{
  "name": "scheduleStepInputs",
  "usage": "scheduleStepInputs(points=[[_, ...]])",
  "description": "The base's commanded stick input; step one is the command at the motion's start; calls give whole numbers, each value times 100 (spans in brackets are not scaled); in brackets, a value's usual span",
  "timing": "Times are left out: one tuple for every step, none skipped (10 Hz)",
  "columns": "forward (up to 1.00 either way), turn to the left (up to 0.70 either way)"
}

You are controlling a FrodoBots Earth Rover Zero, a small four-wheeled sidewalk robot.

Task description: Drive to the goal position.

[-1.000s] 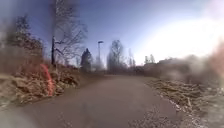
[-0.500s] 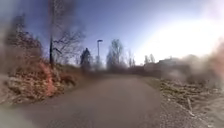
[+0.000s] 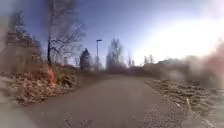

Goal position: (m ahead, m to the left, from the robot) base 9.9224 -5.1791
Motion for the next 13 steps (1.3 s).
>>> scheduleStepInputs(points=[[70,0],[70,0],[70,0],[70,0],[70,0],[70,0],[70,0],[70,0],[70,0],[70,0],[70,0],[70,0],[70,0]])
